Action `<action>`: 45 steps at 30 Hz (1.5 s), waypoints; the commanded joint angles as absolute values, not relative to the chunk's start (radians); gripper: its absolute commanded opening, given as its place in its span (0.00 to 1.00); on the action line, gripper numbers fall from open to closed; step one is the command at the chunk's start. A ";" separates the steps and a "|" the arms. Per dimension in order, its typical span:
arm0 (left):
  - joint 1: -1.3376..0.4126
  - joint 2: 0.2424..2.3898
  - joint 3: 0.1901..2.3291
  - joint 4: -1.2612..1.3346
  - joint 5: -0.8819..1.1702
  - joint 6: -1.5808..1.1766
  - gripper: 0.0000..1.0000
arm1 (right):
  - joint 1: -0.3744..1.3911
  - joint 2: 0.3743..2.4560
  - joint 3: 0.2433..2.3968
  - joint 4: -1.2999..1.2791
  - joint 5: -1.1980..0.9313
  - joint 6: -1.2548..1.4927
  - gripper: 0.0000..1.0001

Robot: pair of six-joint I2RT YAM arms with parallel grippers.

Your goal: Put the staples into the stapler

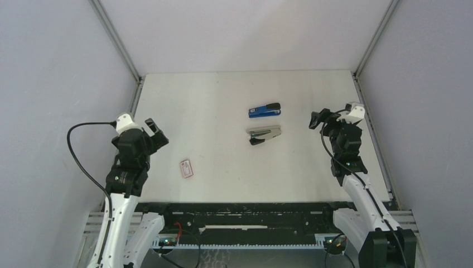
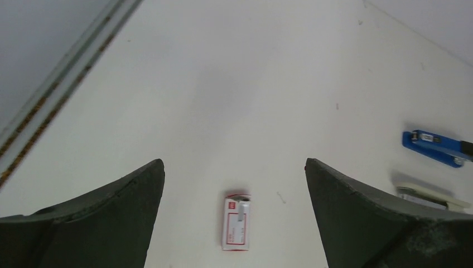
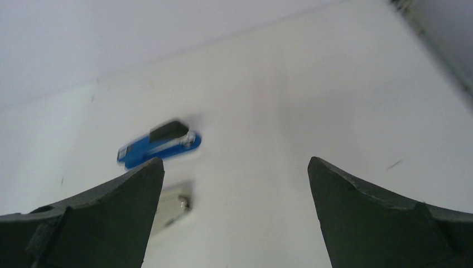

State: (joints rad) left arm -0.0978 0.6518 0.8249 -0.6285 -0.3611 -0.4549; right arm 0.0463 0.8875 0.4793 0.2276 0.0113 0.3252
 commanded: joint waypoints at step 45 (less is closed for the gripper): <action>-0.898 1.555 0.762 0.050 0.076 -0.175 0.54 | 0.123 0.917 0.470 -0.048 -0.519 0.454 0.83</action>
